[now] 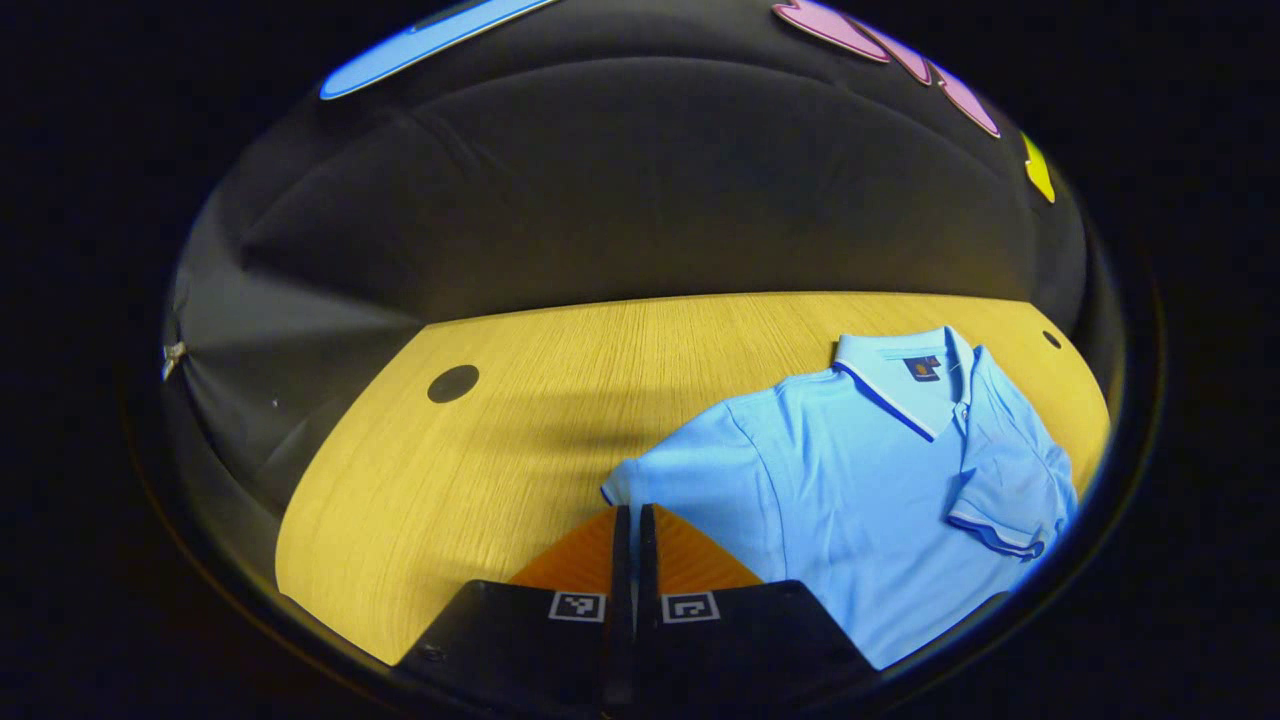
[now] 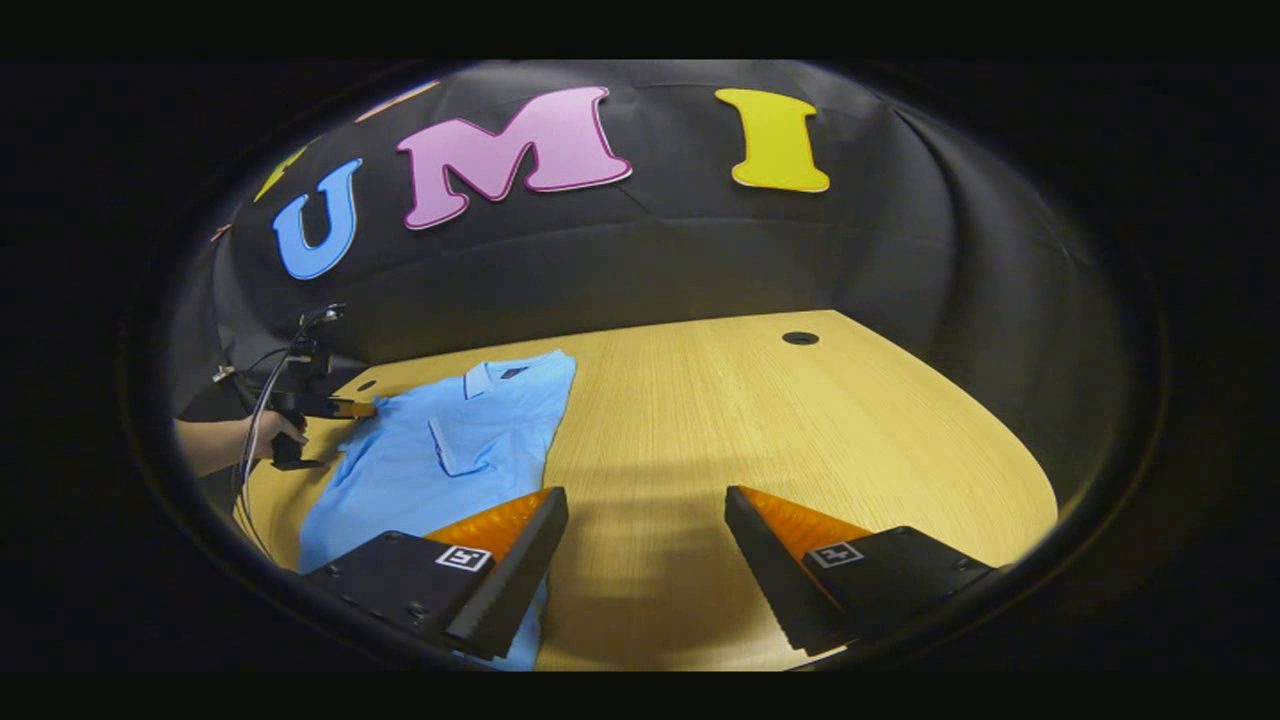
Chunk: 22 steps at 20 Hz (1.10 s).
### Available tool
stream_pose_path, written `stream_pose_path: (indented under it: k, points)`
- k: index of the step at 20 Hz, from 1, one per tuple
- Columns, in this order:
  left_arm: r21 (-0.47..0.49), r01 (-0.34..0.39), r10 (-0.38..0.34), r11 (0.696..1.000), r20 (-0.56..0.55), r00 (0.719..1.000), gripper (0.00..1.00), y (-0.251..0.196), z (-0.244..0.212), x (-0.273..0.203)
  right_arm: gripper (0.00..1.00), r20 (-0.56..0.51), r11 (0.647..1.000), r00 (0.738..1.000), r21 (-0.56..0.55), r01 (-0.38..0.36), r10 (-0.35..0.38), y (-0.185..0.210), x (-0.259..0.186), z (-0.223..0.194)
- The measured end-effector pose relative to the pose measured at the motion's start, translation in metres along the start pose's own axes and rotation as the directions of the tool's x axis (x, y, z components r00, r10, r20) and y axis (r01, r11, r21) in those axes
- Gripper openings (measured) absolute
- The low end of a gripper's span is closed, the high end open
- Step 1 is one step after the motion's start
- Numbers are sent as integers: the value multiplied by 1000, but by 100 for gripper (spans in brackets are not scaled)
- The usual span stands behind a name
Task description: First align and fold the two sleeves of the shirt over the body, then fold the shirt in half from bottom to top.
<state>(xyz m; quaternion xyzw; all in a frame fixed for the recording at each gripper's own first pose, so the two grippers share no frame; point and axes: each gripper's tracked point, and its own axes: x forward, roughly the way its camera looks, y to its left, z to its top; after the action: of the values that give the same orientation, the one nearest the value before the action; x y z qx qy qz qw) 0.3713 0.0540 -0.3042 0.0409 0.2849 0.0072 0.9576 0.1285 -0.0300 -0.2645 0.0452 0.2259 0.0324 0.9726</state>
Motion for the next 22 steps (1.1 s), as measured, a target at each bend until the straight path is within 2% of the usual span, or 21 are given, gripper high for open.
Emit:
stream_pose_path:
  k: [3, 7, 8, 11, 12, 13, 14, 16, 17, 19, 22]
  points:
    - [43, 16, -19, 999, 65, 998, 6, -29, 38, -22, 98, 20, 998, 999, -58, 33, -32, -12, -4, -1]
    - [92, 125, -135, 988, 115, 984, 6, -107, 69, -53, 98, 14, 999, 999, -19, 42, -42, -15, -8, -7]
    - [89, 176, -186, 980, 123, 975, 6, -139, 71, -64, 98, 13, 999, 999, -16, 48, -48, -16, -10, -9]
    - [40, 270, -273, 962, 127, 954, 6, -192, 72, -96, 98, 26, 995, 996, -63, 84, -82, -24, -17, -13]
    - [-8, 370, -365, 929, 146, 920, 11, -226, 72, -120, 98, 36, 991, 995, -96, 97, -94, -23, -17, -13]
    - [-36, 420, -410, 907, 162, 898, 17, -240, 73, -130, 98, 35, 990, 995, -96, 98, -95, -22, -17, -13]
    - [-49, 456, -442, 889, 175, 880, 41, -248, 72, -142, 98, 33, 991, 995, -87, 100, -98, -23, -16, -16]
    - [-42, 462, -445, 886, 204, 872, 89, -241, 70, -160, 98, 27, 994, 995, -52, 99, -98, -21, -18, -18]
    - [-38, 453, -435, 891, 218, 874, 96, -233, 67, -168, 98, 26, 995, 995, -38, 95, -94, -20, -19, -19]
    - [-44, 437, -416, 899, 232, 879, 97, -212, 57, -189, 98, 20, 995, 996, -30, 91, -90, -11, -30, -24]
    - [-49, 391, -372, 919, 220, 902, 98, -172, 26, -225, 98, 4, 996, 997, -32, 78, -78, 10, -61, -39]
